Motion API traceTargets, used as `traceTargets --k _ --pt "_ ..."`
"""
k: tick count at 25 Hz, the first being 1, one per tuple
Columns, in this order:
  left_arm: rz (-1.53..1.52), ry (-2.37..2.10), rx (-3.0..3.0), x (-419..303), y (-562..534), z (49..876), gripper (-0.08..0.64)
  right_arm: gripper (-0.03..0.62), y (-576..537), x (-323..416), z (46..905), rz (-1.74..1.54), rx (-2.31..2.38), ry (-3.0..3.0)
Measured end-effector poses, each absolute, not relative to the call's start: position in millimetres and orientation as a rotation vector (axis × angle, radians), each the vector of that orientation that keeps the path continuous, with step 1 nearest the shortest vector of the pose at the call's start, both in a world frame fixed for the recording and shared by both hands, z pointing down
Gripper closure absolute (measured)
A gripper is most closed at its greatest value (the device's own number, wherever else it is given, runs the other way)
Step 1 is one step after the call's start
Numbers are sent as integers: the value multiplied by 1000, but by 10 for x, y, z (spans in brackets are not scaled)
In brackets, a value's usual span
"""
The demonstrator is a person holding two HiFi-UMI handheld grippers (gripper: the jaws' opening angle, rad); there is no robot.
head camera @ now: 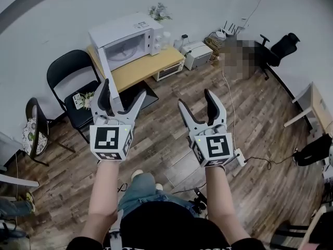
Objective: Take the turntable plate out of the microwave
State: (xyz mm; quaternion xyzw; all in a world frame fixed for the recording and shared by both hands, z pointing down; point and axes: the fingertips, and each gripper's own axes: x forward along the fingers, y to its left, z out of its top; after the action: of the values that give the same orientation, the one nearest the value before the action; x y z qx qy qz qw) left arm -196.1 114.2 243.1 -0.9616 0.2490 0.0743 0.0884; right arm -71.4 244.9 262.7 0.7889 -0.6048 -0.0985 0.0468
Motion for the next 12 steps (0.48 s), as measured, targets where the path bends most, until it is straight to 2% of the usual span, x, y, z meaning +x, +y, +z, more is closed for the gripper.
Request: traceTargets --k 12 --pt "204 838 -2920 -956 391 2655 110 241 1749 278 2727 -273 2388 -1828"
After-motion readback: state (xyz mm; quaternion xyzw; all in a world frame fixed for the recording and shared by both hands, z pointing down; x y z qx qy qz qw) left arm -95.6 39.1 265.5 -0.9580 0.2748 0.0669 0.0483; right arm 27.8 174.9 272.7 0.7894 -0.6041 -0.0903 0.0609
